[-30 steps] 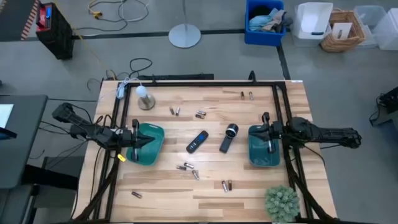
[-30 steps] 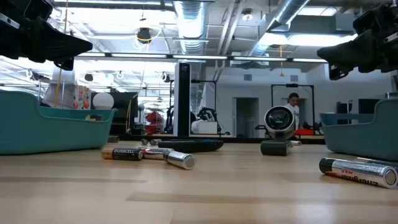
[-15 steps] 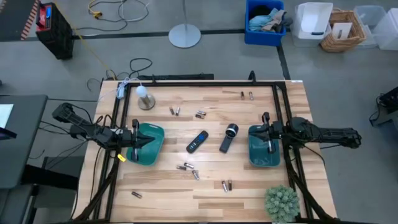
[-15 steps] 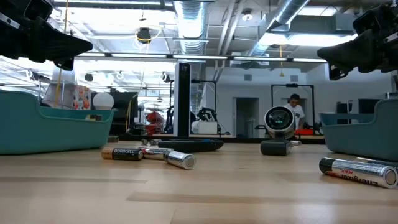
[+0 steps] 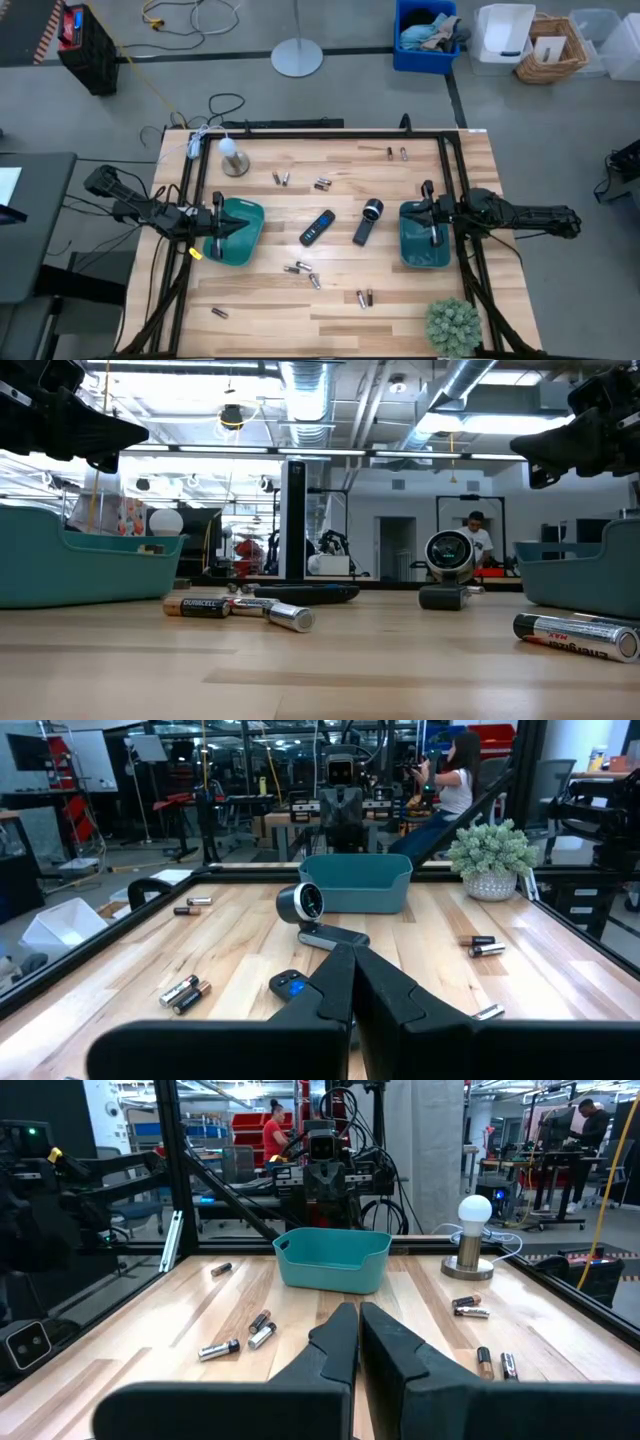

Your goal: Sort batteries

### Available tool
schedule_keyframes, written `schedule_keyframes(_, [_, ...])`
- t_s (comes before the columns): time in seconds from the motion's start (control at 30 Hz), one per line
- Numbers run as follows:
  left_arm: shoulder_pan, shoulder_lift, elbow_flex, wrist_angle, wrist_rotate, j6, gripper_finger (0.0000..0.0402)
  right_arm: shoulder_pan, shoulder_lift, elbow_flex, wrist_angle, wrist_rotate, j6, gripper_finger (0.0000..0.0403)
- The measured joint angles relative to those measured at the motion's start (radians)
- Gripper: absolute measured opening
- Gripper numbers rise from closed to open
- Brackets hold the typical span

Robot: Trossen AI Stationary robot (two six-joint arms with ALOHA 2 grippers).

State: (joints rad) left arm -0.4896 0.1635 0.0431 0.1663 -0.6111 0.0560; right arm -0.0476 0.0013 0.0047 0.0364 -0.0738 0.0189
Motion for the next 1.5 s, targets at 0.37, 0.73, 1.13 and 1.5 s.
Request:
schedule_keyframes(0.37, [0.0,0.0,-0.001,0.093,-0.001,0.06,0.0,0.0,0.0,0.0,0.001,0.0,0.0,0.0036])
schedule_keyframes(0.73, [0.012,0.0,-0.001,0.465,-0.001,0.14,0.0,-0.084,0.001,0.054,0.363,0.103,0.072,0.0036])
schedule_keyframes(1.13, [0.153,0.002,0.0,0.465,0.0,0.002,0.0,-0.375,0.182,0.174,0.352,0.155,0.253,0.0036])
schedule_keyframes(1.5, [0.312,0.121,0.001,0.443,0.031,-0.163,0.0,-0.668,0.543,0.285,0.323,0.155,0.426,0.0036])
